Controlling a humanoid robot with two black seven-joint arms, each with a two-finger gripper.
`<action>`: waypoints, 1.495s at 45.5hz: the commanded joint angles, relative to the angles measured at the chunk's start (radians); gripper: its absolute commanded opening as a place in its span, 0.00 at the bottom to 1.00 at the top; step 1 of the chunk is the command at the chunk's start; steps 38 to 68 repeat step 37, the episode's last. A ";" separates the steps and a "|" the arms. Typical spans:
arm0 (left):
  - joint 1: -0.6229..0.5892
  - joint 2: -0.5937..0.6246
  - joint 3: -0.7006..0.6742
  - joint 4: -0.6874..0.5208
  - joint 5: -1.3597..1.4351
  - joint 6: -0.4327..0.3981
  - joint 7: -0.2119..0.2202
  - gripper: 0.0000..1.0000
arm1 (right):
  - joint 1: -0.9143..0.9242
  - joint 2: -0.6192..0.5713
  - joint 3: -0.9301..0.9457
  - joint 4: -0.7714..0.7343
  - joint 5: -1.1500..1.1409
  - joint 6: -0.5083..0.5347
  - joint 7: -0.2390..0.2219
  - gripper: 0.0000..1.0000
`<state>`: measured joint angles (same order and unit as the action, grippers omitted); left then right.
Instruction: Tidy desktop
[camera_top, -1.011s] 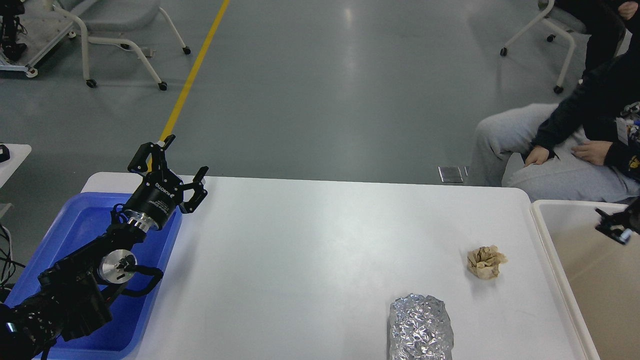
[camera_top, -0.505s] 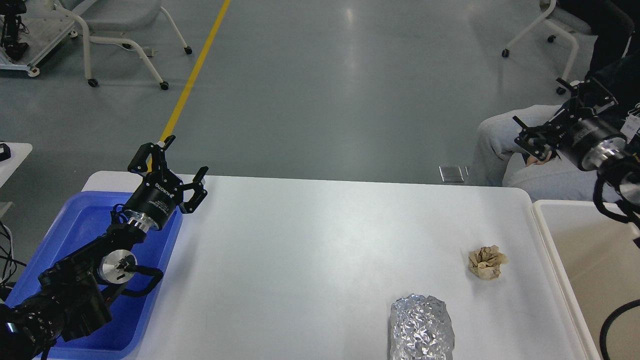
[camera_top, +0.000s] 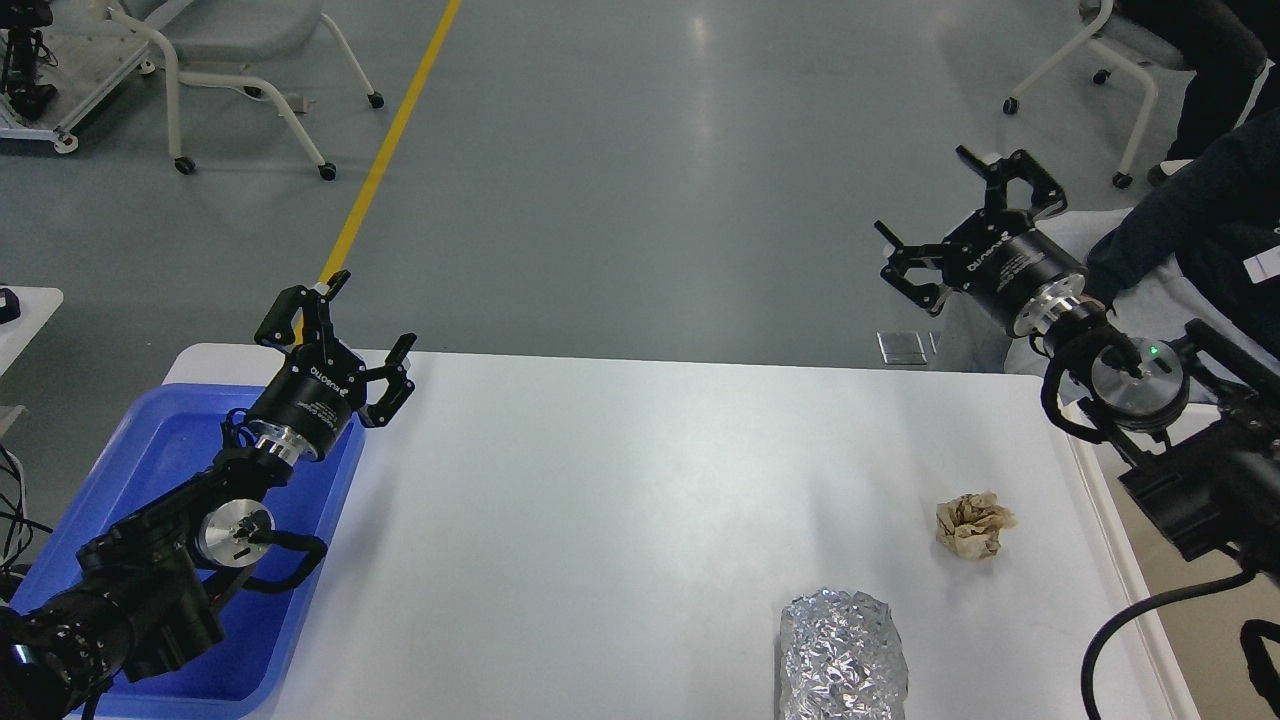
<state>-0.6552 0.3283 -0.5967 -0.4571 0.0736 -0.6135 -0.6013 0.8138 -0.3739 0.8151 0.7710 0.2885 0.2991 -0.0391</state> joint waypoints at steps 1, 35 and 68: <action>-0.001 0.000 0.000 0.000 0.000 0.000 0.000 1.00 | -0.064 0.061 0.004 0.002 0.000 0.031 0.002 1.00; -0.001 0.000 0.000 0.000 0.000 0.000 0.000 1.00 | -0.206 0.101 0.010 -0.015 -0.005 0.103 0.008 1.00; -0.001 0.000 0.000 0.000 0.000 0.000 0.000 1.00 | -0.208 0.101 0.010 -0.019 -0.006 0.103 0.008 1.00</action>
